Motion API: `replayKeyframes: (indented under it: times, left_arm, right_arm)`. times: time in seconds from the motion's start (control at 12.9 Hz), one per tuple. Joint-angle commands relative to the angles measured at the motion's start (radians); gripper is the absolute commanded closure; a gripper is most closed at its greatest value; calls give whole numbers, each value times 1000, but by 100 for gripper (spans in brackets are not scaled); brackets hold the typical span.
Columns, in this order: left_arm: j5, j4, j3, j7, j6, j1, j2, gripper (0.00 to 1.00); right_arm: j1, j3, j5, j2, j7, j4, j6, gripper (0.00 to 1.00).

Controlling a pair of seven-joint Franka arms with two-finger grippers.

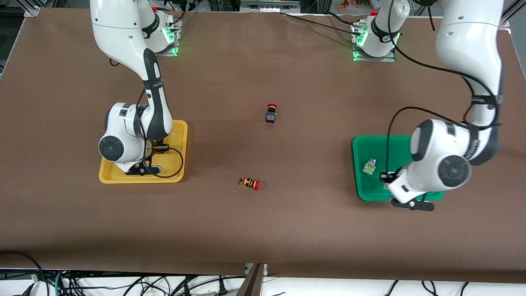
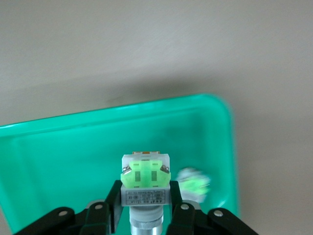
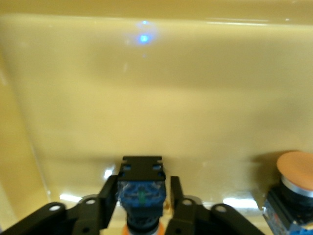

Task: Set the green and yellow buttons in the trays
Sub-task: 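Lower the blue button into the yellow tray while the left gripper lowers the green button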

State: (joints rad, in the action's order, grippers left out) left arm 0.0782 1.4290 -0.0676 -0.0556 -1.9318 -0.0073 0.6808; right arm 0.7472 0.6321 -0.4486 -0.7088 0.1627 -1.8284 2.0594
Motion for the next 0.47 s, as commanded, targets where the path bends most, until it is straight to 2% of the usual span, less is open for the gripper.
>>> replayKeyframes:
  times: [0.0, 0.08, 0.23, 0.31, 0.39]
  left_arm:
    - [17, 106, -18, -104, -59, 67, -17, 94]
    - [15, 144, -18, -92, -96, 67, -18, 94]
    - [15, 207, -18, -90, -148, 69, -27, 83]
    - [14, 211, -18, -90, -154, 69, -29, 68]
    - [14, 208, -18, -87, -153, 67, -30, 24]
  right_arm:
    - [-6, 12, 7, 44, 32, 18, -19, 0]
    - [-6, 21, 5, 48, 31, 46, -60, 0]
    - [-23, 24, 5, 45, 29, 101, -139, 0]
    - [-34, 23, 5, 40, 31, 110, -140, 0]
    - [-35, 21, 7, 41, 21, 112, -139, 0]
